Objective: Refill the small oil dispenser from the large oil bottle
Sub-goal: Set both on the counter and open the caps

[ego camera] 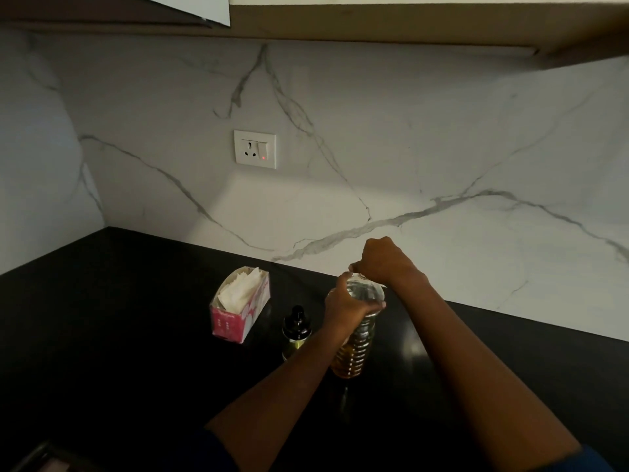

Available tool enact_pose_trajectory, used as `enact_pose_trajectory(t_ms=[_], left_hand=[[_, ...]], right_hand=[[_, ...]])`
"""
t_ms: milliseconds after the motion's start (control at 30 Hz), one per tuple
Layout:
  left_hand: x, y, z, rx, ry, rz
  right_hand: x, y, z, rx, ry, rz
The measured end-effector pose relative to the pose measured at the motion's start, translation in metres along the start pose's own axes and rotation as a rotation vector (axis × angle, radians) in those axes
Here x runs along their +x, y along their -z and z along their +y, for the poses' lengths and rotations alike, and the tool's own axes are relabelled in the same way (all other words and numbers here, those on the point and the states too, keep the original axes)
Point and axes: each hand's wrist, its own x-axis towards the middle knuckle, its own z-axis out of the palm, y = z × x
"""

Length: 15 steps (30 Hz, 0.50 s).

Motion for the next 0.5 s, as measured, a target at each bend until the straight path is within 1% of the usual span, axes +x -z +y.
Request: enact_pose_trajectory(t_ms=[167,233,267,300,367,433,500], left_hand=[[0.003,0.002,0.002,-0.006,-0.004,0.000],[0.007,0.003,0.003,-0.007,-0.003,0.001],[0.009,0.003,0.004,-0.011,-0.001,0.004],[0.011,0.003,0.004,-0.019,0.001,0.005],[0.016,0.003,0.005,-0.023,0.010,0.002],[0.022,0.003,0.005,-0.019,0.018,-0.003],[0.027,0.003,0.004,-0.030,0.027,-0.008]], right_hand=[[0.005,0.006,0.006,0.002,0.173,-0.094],[0.007,0.011,0.007,0.014,0.211,-0.129],[0.009,0.013,0.008,0.035,0.212,-0.121],[0.012,0.014,0.010,0.065,0.190,-0.090],[0.019,0.014,0.014,0.094,0.078,0.008],[0.023,0.013,0.015,0.006,-0.033,0.062],[0.025,0.011,0.013,-0.061,-0.064,0.081]])
